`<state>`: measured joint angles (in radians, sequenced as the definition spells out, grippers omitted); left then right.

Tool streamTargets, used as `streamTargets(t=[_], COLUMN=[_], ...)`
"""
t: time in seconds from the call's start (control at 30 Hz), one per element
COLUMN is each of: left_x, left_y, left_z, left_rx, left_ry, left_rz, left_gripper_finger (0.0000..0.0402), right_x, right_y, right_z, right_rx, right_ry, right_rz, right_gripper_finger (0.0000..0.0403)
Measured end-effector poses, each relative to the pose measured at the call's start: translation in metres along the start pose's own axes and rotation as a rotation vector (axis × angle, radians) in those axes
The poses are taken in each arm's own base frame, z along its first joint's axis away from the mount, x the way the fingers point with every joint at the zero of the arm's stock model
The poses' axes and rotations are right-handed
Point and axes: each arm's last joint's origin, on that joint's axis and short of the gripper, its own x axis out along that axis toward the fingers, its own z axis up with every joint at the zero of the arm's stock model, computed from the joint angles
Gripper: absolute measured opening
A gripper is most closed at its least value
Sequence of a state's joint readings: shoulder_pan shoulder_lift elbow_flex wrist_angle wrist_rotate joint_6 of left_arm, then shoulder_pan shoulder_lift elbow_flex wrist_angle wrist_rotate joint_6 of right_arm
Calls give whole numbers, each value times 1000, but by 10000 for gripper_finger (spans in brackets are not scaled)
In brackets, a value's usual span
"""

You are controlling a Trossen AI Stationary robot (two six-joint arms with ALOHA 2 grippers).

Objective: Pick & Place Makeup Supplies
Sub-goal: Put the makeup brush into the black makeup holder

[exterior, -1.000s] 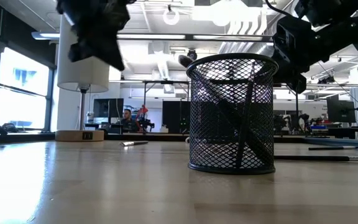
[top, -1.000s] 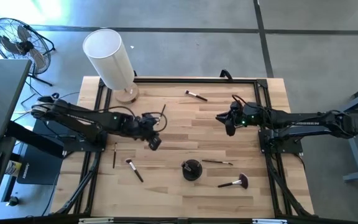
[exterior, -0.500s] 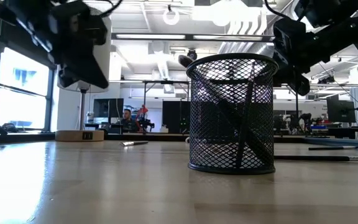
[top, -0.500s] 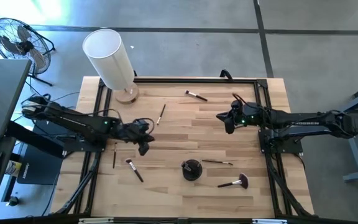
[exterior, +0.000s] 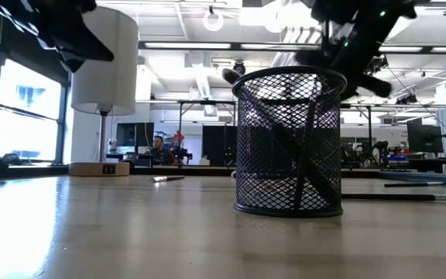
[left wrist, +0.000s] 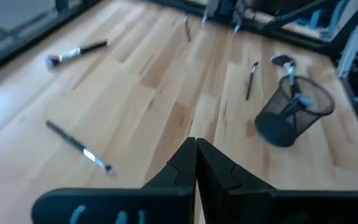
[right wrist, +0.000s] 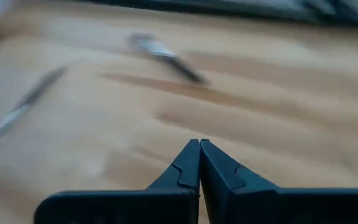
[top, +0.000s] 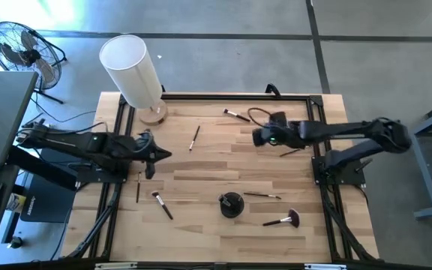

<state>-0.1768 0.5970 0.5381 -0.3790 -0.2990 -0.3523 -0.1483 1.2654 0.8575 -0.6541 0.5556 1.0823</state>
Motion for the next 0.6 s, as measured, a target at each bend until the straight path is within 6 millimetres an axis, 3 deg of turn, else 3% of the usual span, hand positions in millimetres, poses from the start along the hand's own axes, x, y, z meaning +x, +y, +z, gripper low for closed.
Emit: streamTargets(t=[0.17,0.37,0.6], left_x=[-16,-27,-34], left_y=[5,9,12], left_z=[1,-2,-9], left_rx=[37,85,108], left_ry=[-46,-47,5], left_rz=[-16,-48,-84], left_gripper_finger=[0,0,0], right_x=[18,41,51], right_y=[-11,-30,-55], right_z=[-2,-13,-28], right_rx=[376,556,714], right_ry=[142,257,331], right_rz=[-338,-512,-642], right_gripper_finger=[20,60,123])
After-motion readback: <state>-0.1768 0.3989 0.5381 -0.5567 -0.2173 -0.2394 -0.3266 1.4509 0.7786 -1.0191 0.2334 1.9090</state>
